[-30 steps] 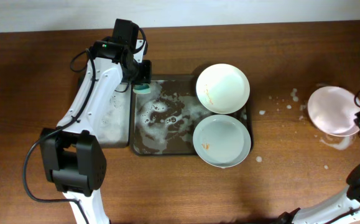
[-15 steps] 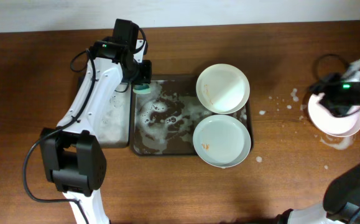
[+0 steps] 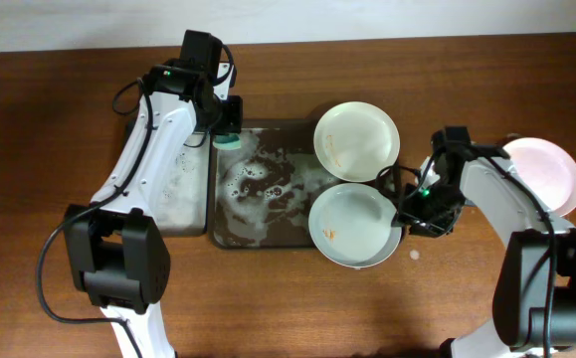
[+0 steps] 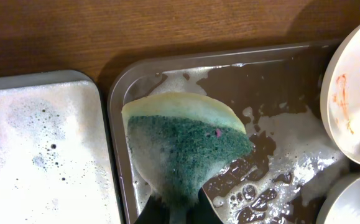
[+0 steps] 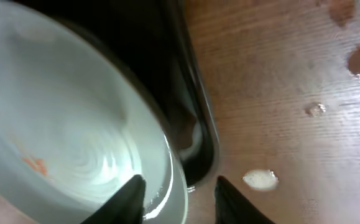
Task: Clean dirty plates on tray and stack at the side
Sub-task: 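Move the right gripper back and grasp the pale green plate rim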
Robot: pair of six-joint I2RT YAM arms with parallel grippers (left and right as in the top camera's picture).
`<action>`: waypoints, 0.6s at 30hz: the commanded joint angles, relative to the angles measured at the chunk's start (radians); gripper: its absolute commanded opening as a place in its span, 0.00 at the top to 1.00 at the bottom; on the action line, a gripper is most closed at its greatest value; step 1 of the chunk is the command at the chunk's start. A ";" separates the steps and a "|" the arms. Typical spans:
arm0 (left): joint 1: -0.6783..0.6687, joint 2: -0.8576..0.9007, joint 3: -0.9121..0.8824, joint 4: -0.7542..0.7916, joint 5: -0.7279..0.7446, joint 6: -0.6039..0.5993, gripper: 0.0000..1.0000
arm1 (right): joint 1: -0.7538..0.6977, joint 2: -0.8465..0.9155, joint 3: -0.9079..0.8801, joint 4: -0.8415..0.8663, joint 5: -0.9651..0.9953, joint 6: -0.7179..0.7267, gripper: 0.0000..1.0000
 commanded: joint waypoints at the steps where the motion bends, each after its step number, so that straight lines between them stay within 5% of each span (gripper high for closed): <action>1: -0.003 0.006 -0.004 0.000 -0.003 -0.010 0.99 | 0.012 0.008 -0.055 0.073 0.012 0.005 0.65; 13: -0.003 0.006 -0.004 -0.001 -0.003 -0.010 0.99 | 0.108 0.008 -0.093 0.172 0.008 0.005 0.96; 18: -0.003 0.006 -0.004 -0.001 -0.003 -0.010 0.99 | 0.127 -0.011 -0.054 0.168 -0.075 0.006 0.96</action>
